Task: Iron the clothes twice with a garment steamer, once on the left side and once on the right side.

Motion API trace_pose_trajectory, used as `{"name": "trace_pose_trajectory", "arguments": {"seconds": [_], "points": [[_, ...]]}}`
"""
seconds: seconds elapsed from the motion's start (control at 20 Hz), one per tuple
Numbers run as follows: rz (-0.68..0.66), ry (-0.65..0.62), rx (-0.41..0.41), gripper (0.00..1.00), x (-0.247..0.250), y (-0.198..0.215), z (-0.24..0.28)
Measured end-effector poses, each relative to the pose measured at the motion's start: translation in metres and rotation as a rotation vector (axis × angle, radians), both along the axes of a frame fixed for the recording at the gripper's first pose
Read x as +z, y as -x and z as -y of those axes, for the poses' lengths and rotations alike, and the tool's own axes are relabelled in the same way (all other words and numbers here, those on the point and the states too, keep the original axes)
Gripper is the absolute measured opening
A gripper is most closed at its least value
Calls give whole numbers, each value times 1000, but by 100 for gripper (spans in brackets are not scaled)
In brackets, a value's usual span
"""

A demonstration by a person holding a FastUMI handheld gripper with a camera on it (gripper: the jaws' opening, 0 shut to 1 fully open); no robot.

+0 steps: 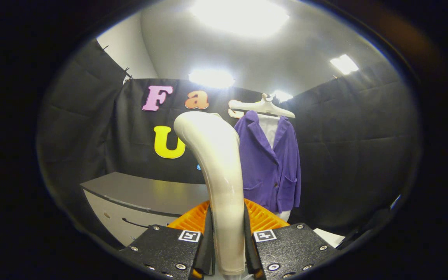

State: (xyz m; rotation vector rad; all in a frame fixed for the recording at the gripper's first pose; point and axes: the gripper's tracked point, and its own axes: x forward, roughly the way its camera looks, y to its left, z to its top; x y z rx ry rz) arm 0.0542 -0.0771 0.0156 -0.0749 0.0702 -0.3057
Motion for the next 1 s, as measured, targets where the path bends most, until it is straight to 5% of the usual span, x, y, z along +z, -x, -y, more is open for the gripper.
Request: {"name": "trace_pose_trajectory", "arguments": {"seconds": [0.4,1.0], "points": [[46,32,93,35,29,-8,-11],[44,30,101,36,25,4,-5]]}}
